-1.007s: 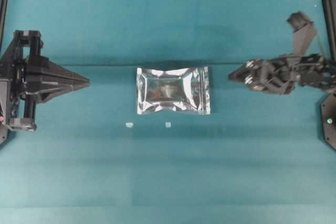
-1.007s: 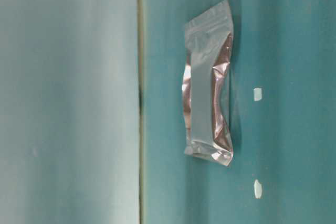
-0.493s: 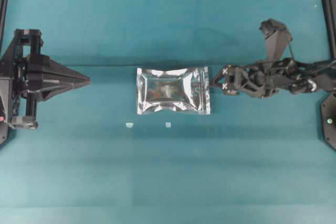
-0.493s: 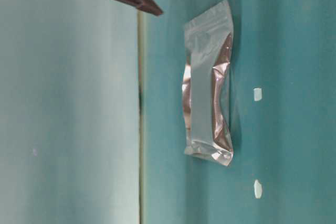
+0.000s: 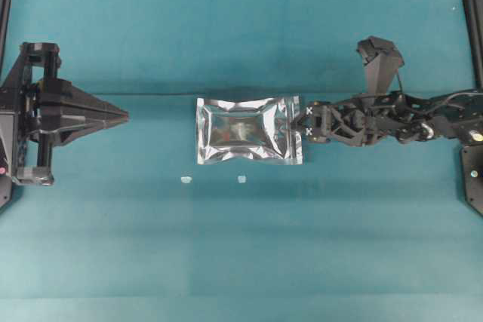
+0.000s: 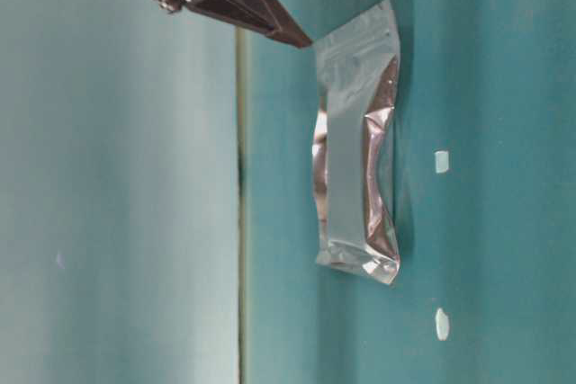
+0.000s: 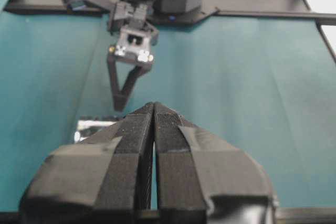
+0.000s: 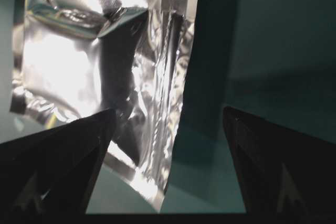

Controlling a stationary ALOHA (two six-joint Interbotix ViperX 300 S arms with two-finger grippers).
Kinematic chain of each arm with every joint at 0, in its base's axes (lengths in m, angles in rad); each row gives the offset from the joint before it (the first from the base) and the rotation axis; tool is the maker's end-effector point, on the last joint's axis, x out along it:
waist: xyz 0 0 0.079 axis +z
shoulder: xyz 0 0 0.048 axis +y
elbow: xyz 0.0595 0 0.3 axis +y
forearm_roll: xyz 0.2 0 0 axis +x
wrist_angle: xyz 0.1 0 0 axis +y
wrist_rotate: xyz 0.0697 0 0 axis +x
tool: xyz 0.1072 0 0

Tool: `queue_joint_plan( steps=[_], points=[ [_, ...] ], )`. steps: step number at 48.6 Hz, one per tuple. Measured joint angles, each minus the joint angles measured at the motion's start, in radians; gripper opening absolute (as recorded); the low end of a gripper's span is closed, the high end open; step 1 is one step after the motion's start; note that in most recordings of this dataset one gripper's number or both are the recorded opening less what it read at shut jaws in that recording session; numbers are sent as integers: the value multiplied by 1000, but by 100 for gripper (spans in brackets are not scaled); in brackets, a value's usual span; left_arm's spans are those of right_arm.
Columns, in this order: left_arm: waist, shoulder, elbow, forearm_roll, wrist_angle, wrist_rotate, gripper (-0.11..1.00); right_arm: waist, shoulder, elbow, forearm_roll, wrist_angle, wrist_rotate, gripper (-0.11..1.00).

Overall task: Hand over the silver zip bag and make it stand upright.
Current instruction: 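Move the right gripper left to the silver foil bag's right edge and grasp it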

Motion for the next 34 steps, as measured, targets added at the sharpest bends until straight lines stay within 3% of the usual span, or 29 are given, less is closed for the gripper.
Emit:
queue_joint_plan(
  steps=[34],
  points=[
    [2,-2,2,0,21,-2,-1,12,118,-89,2,-58,8,91]
  ],
)
